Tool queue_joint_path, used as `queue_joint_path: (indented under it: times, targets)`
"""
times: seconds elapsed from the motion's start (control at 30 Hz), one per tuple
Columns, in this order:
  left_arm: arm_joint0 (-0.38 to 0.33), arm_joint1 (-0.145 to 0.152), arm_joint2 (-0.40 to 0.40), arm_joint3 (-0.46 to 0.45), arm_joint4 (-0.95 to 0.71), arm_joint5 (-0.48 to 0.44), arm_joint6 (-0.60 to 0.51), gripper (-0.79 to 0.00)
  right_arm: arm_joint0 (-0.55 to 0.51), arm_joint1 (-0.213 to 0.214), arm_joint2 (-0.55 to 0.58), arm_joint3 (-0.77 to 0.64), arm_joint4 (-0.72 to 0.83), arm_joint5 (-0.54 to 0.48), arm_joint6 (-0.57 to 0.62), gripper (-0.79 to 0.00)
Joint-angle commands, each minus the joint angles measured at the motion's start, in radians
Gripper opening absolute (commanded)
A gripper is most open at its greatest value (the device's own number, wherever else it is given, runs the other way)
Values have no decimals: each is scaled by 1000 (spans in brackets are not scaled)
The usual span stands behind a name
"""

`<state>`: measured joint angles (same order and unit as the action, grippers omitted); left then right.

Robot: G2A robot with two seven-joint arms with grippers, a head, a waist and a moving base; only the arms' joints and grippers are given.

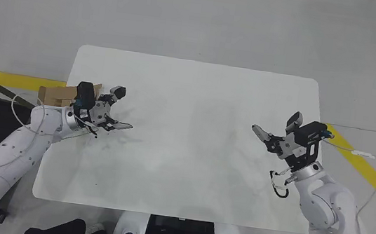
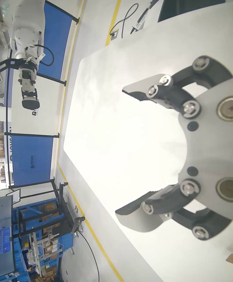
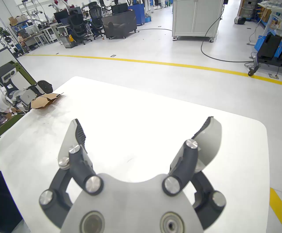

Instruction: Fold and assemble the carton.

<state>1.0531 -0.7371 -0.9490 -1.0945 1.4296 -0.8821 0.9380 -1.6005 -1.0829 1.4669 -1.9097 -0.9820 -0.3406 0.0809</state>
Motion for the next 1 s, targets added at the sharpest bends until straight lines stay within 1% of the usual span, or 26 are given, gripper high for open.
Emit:
queue_joint_path:
  times: [0.0, 0.37, 0.43, 0.47, 0.5, 0.63, 0.7, 0.77, 0.87, 0.97]
  targets:
    - [0, 0, 0, 0, 0, 0, 0, 0, 0, 0, 0, 0, 0, 0, 0, 0]
    - [0, 0, 0, 0, 0, 0, 0, -1, 0, 0, 0, 0, 0, 0, 0, 0]
    - [8, -1, -7, -10, -25, 7, -27, 0, 0, 0, 0, 0, 0, 0, 0, 0]
    - [13, 0, -10, -30, -39, -30, -30, 0, 0, 0, 0, 0, 0, 0, 0, 0]
    - [20, 2, -18, -45, -74, -46, -46, 0, 0, 0, 0, 0, 0, 0, 0, 0]
    - [45, 20, -67, -83, -187, -120, -120, 0, 0, 0, 0, 0, 0, 0, 0, 0]
    - [64, 29, -86, -88, -231, -130, -130, 0, 0, 0, 0, 0, 0, 0, 0, 0]
    - [82, 39, -84, -89, -292, -130, -130, 0, 0, 0, 0, 0, 0, 0, 0, 0]
    - [88, 61, -80, -67, -380, -130, -130, 0, 0, 0, 0, 0, 0, 0, 0, 0]
    - [99, 85, -64, -56, -526, -130, -130, 0, 0, 0, 0, 0, 0, 0, 0, 0]
